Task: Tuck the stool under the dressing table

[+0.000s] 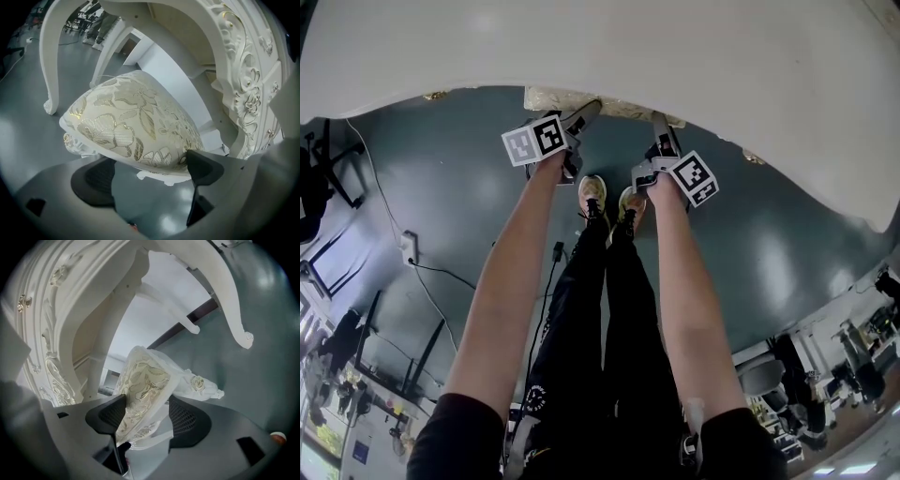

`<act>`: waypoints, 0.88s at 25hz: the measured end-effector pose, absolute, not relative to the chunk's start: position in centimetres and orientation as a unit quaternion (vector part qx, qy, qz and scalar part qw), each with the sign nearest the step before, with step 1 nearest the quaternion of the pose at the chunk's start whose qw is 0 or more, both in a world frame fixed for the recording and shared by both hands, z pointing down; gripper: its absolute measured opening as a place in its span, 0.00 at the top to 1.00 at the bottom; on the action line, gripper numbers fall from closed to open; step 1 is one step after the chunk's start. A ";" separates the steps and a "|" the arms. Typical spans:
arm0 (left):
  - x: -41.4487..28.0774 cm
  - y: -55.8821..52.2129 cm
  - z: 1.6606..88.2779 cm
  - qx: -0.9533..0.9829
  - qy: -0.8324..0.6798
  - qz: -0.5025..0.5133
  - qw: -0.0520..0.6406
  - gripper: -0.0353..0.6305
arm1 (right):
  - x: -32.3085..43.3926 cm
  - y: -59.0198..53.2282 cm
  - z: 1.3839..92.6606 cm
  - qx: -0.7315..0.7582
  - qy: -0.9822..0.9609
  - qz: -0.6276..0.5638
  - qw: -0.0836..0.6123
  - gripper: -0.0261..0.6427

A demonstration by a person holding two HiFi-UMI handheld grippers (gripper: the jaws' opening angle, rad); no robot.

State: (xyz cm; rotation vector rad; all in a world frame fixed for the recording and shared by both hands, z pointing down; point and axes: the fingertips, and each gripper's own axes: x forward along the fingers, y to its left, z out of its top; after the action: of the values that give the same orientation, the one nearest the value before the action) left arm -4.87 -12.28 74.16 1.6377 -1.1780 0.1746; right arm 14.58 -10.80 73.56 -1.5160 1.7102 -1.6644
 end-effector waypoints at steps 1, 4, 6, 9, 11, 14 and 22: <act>-4.8 -12.3 74.1 0.684 -0.495 0.070 0.531 0.23 | 14.6 -11.0 73.5 -0.529 0.600 -0.581 0.153 0.50; -5.1 -12.2 74.0 0.684 -0.500 0.060 0.528 0.23 | 14.4 -10.8 73.5 -0.524 0.603 -0.584 0.147 0.50; -5.2 -12.0 73.8 0.683 -0.502 0.051 0.528 0.23 | 14.6 -10.7 73.4 -0.523 0.600 -0.587 0.151 0.51; -5.4 -12.0 74.0 0.686 -0.497 0.056 0.528 0.24 | 14.5 -10.4 73.4 -0.521 0.598 -0.589 0.153 0.53; -5.9 -12.6 74.1 0.689 -0.497 0.064 0.523 0.24 | 13.9 -10.3 73.6 -0.514 0.608 -0.588 0.141 0.54; -6.8 -14.0 73.9 0.695 -0.500 0.079 0.511 0.24 | 12.7 -10.2 73.6 -0.502 0.620 -0.589 0.127 0.57; -6.8 -13.4 72.8 0.711 -0.492 0.091 0.494 0.25 | 11.8 -9.3 72.6 -0.509 0.644 -0.562 0.103 0.61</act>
State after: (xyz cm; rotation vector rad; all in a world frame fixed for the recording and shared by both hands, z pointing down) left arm -6.81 -13.44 72.85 1.7244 -1.1923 0.2211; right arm 11.80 -9.28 72.60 -1.5022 1.8990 -1.6590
